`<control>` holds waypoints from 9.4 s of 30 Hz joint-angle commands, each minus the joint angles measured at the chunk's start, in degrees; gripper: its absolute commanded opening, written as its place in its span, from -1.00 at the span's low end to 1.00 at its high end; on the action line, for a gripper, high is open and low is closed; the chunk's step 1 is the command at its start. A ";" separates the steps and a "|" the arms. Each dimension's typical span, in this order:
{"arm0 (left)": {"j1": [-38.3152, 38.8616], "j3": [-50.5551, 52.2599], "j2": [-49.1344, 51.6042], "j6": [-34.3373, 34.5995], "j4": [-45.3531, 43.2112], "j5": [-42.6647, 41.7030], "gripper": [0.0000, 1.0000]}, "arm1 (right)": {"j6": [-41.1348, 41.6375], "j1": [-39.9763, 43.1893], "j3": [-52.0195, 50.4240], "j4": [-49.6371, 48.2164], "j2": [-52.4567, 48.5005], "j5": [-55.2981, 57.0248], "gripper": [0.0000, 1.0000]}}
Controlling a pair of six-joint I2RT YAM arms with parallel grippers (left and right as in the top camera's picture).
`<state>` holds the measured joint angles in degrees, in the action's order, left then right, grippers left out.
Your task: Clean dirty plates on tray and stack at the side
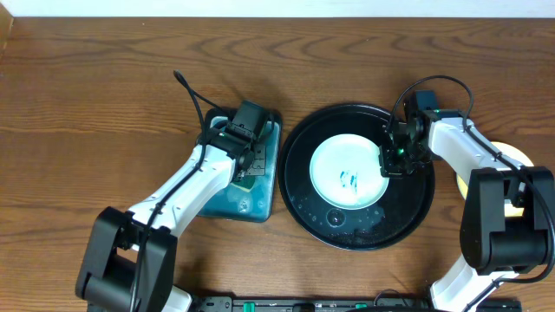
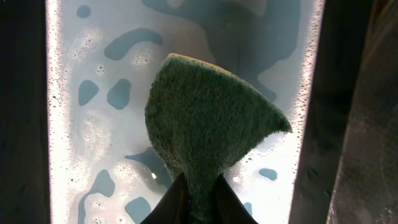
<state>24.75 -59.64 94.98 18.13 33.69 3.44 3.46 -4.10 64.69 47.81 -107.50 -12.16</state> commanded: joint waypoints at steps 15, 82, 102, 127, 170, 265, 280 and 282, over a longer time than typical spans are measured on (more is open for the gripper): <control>-0.26 0.17 12.13 -0.31 -1.46 1.73 -0.78 | -0.55 -1.57 -1.92 -1.73 -1.57 2.75 -0.98; -3.19 -0.44 0.66 2.12 1.99 -3.02 -0.85 | -0.96 -1.57 -1.92 -0.63 -1.57 3.37 -0.98; -3.21 -1.03 7.39 2.05 1.70 -4.52 -0.85 | -0.96 -1.57 -1.92 -0.70 -1.57 3.37 -0.98; -3.19 -0.31 1.11 0.17 -0.13 -4.39 -0.85 | -0.96 -1.62 -1.92 -0.70 -1.57 3.39 -0.98; -21.59 -0.33 -2.97 -10.86 -4.90 -37.99 -0.85 | -0.96 -1.57 -1.92 -0.70 -1.57 4.28 -0.98; -21.57 20.00 -28.44 2.80 -39.34 -33.81 -0.86 | -0.94 -1.62 -1.92 -0.66 -1.57 5.51 -0.97; -21.57 20.00 -28.44 2.80 -39.36 -33.81 -0.86 | -0.94 -1.62 -1.92 -0.66 -1.57 5.51 -0.97; -21.57 20.00 -28.44 2.80 -39.34 -33.81 -0.85 | -0.94 -1.62 -1.92 -0.66 -1.57 5.51 -0.97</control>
<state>3.20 -39.81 67.53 20.82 -5.10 -29.67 3.36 -4.54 64.45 47.09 -107.22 -11.22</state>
